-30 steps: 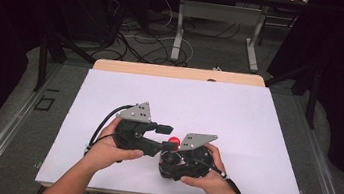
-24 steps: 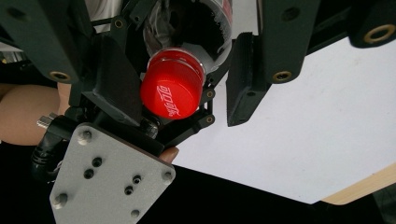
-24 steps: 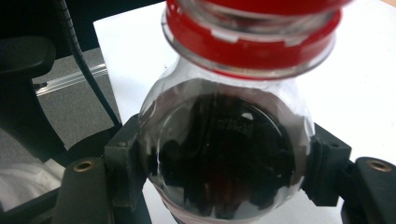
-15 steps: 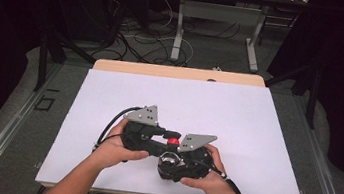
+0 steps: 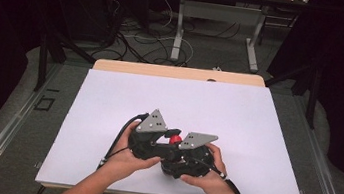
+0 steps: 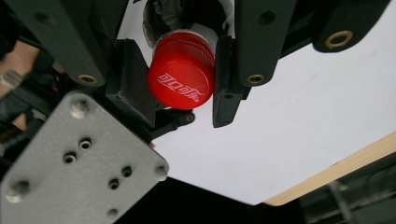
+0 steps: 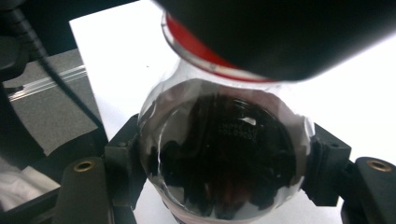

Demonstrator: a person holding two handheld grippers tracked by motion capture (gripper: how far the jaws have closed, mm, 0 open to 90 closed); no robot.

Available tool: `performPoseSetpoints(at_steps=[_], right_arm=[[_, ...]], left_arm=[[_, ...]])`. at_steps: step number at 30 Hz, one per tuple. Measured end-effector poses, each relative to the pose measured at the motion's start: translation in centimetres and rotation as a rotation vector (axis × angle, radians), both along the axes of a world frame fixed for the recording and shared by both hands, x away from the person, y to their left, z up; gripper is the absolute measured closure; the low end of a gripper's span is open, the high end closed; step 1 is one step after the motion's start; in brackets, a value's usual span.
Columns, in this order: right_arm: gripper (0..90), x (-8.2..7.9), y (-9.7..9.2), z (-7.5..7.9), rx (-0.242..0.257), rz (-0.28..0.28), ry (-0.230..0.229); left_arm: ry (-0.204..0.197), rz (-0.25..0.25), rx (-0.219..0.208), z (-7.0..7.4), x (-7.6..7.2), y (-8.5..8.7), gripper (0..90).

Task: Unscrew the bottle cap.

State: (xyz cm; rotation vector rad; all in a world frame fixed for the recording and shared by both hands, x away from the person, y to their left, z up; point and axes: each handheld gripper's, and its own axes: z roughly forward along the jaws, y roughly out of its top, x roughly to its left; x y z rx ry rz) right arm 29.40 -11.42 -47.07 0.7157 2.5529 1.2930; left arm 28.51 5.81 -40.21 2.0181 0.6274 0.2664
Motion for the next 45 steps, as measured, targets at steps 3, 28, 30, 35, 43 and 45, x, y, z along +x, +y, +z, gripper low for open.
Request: performPoseSetpoints(at_steps=[3, 28, 30, 35, 43, 45], right_arm=[[29.6, 0.0, 0.0, -0.1, 0.005, -0.019, -0.012], [29.6, 0.2, -0.2, 0.0, 0.02, -0.009, -0.002], [29.6, 0.2, -0.2, 0.0, 0.023, -0.002, 0.003], [29.6, 0.2, -0.2, 0.0, 0.029, 0.023, 0.008], [29.6, -0.1, 0.0, 0.1, 0.028, 0.068, 0.008], [29.6, -0.2, 0.1, 0.2, 0.033, 0.066, 0.005]], left_arm=[[-0.001, 0.045, 0.01, 0.1, -0.2, -0.4, 61.2], [0.035, -0.046, -0.022, 0.6, 0.5, 1.5, 43.1], [0.048, -0.087, -0.02, 0.7, 0.7, 1.8, 42.0], [0.041, -0.205, -0.024, 0.7, 1.4, 2.4, 41.7], [0.065, -0.304, -0.06, 0.5, 2.7, 3.0, 44.8], [0.072, -0.298, -0.061, 0.3, 2.9, 3.1, 47.1]])
